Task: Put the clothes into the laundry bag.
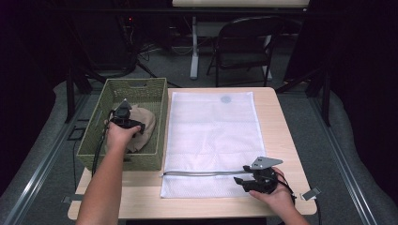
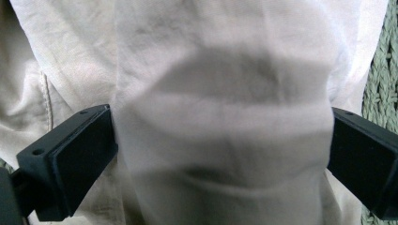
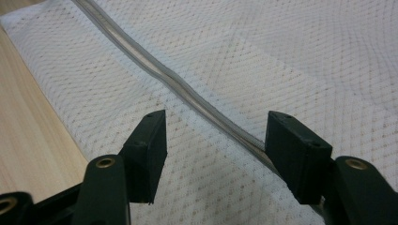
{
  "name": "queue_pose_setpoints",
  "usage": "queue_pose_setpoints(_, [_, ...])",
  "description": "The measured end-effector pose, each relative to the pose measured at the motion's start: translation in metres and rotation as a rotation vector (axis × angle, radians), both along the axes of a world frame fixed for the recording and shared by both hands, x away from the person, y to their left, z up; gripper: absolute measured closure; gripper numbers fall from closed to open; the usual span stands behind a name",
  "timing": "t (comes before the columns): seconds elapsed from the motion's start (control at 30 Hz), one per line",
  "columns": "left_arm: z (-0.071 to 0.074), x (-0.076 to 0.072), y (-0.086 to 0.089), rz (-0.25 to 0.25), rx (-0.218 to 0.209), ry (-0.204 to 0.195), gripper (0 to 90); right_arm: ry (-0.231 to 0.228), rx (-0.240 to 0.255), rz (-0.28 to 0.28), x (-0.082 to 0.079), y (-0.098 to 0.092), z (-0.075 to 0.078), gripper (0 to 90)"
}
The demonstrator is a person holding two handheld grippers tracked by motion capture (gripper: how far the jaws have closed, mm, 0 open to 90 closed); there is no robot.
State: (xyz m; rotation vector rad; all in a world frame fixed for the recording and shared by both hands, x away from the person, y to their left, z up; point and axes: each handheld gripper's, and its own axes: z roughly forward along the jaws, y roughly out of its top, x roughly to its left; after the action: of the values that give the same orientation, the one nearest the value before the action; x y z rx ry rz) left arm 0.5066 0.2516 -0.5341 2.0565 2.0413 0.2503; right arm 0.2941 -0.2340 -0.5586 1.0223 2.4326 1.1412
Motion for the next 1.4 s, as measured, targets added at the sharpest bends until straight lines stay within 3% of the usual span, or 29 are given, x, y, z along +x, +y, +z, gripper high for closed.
queue_pose_setpoints(0.17, [-0.001,-0.0007,-0.0014,0.021,0.001,0.005,0.2,0.0,-0.001,0.002,-0.0001,0.0,-0.0001,38.7])
queue_pose_setpoints(0.5, [-0.0004,-0.0016,0.0006,0.016,-0.004,0.002,3.1,0.002,-0.004,0.005,-0.0004,0.0002,-0.0003,38.7])
queue_pose_setpoints(1.07, [0.005,-0.0053,0.0028,0.022,-0.021,-0.001,37.6,0.002,-0.009,0.003,0.0002,0.0011,-0.0008,38.8])
queue_pose_setpoints(1.4, [0.0073,-0.0065,0.0057,0.024,-0.02,-0.011,49.2,0.002,-0.005,0.002,0.0006,0.0009,-0.0011,38.8])
